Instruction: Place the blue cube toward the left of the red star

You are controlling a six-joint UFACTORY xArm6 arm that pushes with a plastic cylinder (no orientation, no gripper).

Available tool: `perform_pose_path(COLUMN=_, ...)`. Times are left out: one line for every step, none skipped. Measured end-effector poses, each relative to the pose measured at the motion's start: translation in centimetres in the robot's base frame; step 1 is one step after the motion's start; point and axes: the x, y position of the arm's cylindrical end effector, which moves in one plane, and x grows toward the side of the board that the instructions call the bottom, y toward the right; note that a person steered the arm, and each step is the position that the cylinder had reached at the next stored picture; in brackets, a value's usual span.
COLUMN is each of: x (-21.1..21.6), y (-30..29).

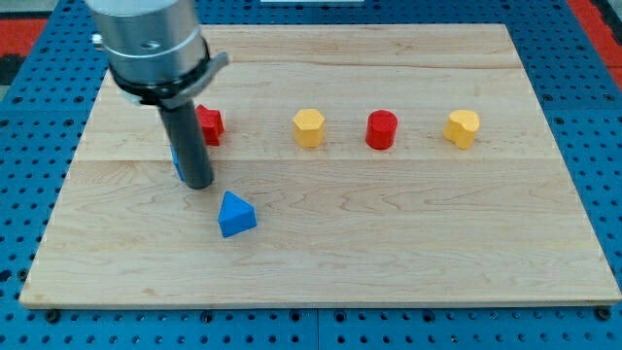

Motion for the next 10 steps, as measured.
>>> perform_pose_path(x=0.5, y=5.0)
perform_pose_path(x=-1.0, y=3.1)
perform_pose_path(x=-2.4, y=-1.8)
perform_pose_path(x=-3.4, y=-6.2)
perform_pose_path(x=-0.5, y=-7.2)
perform_pose_path(x=-3.0, y=-10.2)
perform_pose_path(x=-5.2, y=-8.9)
perform_pose_path(x=-6.0, y=-8.0)
perform_pose_path(x=-2.9, y=-4.2)
perform_pose_path(x=0.8, y=2.9)
